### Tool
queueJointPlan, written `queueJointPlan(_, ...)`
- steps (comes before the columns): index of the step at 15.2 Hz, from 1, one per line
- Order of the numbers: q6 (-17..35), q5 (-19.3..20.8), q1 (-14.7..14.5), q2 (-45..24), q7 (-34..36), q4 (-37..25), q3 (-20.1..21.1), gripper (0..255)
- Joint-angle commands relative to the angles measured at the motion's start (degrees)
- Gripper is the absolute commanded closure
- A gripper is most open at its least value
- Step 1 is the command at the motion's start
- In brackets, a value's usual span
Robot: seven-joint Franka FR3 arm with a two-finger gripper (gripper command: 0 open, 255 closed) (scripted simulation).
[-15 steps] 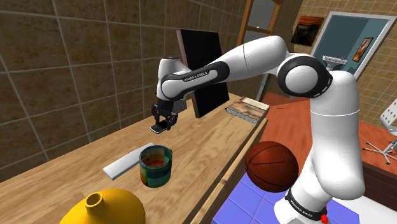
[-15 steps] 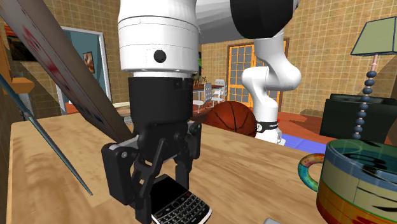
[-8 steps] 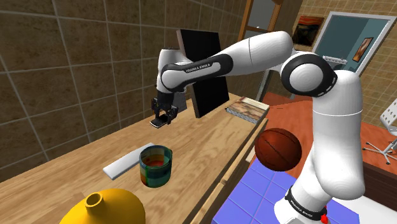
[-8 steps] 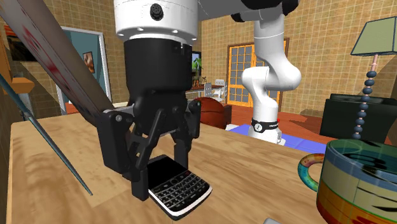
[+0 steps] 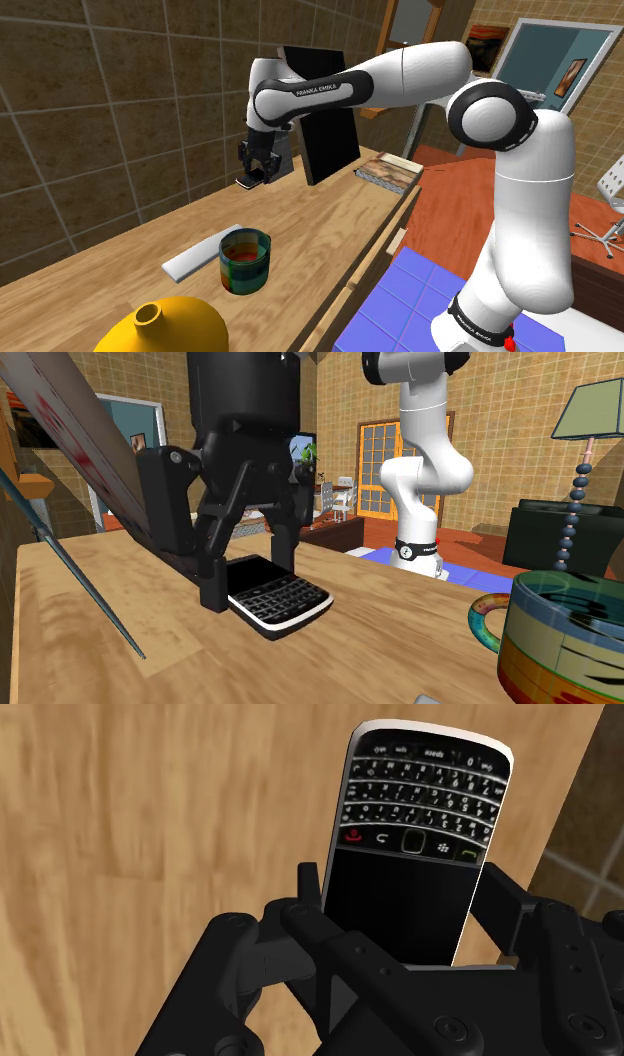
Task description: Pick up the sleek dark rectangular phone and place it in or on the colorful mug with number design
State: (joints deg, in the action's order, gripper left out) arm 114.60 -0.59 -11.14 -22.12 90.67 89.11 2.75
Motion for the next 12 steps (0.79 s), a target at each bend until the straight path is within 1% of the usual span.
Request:
queueJointPlan(1, -1.4, 0.0, -0.1, 0.3, 0.1, -1.0, 0.0, 255)
queueJointPlan(12, -9.5, 0.0, -0.1, 1.1, 0.3, -8.3, 0.1, 255)
